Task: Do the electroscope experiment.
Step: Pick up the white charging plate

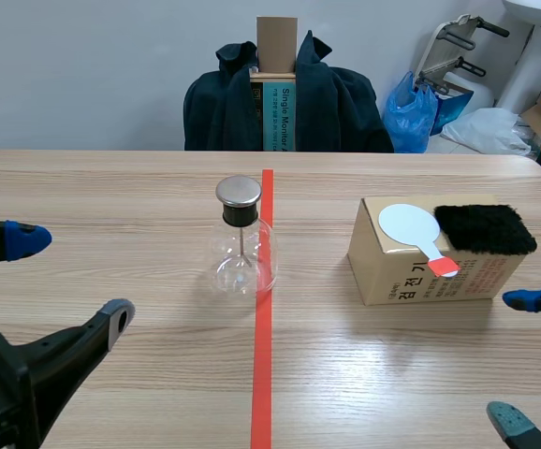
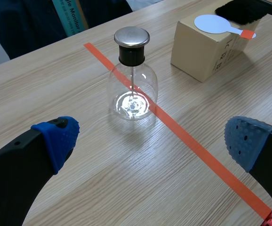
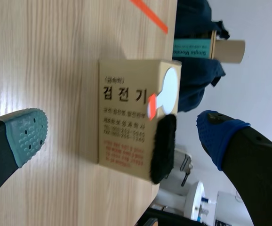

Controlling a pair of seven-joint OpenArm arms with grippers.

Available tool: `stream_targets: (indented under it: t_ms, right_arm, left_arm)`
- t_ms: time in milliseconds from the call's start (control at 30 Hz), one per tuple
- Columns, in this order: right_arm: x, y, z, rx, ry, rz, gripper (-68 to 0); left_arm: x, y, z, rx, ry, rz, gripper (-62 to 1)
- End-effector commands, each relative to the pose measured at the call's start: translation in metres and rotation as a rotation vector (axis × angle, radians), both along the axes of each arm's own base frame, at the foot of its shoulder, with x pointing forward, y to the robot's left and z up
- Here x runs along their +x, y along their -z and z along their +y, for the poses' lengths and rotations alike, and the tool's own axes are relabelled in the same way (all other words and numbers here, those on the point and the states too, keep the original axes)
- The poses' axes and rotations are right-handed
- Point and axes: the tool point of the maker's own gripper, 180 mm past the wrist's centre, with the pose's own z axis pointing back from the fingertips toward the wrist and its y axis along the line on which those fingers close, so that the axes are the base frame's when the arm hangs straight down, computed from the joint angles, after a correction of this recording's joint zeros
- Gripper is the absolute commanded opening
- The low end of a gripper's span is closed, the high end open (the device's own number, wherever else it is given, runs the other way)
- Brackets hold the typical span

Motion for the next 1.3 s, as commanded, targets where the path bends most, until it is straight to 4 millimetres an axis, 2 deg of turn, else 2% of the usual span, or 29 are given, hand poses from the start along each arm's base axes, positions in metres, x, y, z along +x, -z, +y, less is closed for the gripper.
stream_targets:
  t_ms: [0,133,367,667,900,1133,1267]
  right_arm:
    - [0.016,-0.007,0.002,0.012,0.003,-0.075,0.4]
    - [0.033,0.003,-0.001,0.005,0.029,-0.158,0.4]
    - [0.057,0.018,0.003,-0.036,0.069,-0.229,0.4]
    - [0.090,0.017,0.008,-0.042,0.192,-0.266,0.4]
    - [0.103,0.016,0.015,-0.057,0.215,-0.288,0.4]
    - [0.122,0.008,0.008,-0.075,0.248,-0.326,0.4]
    - [0.128,0.015,0.004,-0.090,0.255,-0.293,0.4]
  left_arm:
    - [0.002,-0.008,-0.003,-0.027,0.002,-0.025,1.4]
    - [0.002,-0.008,-0.003,-0.027,0.002,-0.025,1.4]
    - [0.002,-0.008,-0.003,-0.027,0.002,-0.025,1.4]
    - [0.002,-0.008,-0.003,-0.027,0.002,-0.025,1.4]
    - [0.002,-0.008,-0.003,-0.027,0.002,-0.025,1.4]
    - [0.002,-0.008,-0.003,-0.027,0.002,-0.025,1.4]
    - [0.002,-0.008,-0.003,-0.027,0.002,-0.025,1.4]
